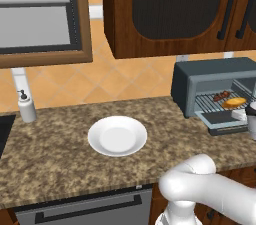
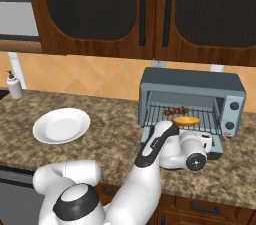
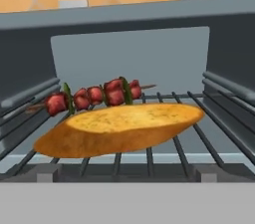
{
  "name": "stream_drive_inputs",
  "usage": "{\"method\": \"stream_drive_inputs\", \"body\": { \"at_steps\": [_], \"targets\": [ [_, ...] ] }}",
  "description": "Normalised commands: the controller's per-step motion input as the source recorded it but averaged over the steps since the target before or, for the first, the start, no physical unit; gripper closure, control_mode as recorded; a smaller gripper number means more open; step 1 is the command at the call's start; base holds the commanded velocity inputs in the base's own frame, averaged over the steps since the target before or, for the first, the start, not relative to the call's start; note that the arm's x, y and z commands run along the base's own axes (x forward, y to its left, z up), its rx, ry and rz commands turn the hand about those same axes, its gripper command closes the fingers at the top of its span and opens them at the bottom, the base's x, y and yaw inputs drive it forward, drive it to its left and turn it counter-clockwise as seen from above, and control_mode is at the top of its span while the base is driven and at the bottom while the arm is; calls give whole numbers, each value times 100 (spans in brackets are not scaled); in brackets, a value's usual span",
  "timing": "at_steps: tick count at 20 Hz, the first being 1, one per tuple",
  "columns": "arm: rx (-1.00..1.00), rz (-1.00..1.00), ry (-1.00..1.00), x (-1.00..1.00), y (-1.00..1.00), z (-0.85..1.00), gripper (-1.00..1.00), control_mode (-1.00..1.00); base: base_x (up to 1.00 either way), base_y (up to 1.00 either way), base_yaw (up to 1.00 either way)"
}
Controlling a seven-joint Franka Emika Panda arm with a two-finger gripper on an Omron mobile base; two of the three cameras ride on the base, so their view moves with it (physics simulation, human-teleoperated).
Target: Pick up the kebab skewer and baguette bread, and place them inside the toaster oven. Close the toaster oven door and start by setting the timer.
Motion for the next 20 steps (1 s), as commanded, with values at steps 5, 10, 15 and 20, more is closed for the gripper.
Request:
{"method": "stream_drive_inputs", "body": {
  "at_steps": [5,10,15,20],
  "targets": [
    [1,0,0,0,-5,-21,-100,-100,0,0,0],
    [2,0,-1,15,-3,-3,-100,-100,0,0,0],
    [4,0,0,18,-1,11,-100,-100,0,0,0],
    [4,0,-2,14,-3,17,-100,-100,0,0,0]
  ]
}}
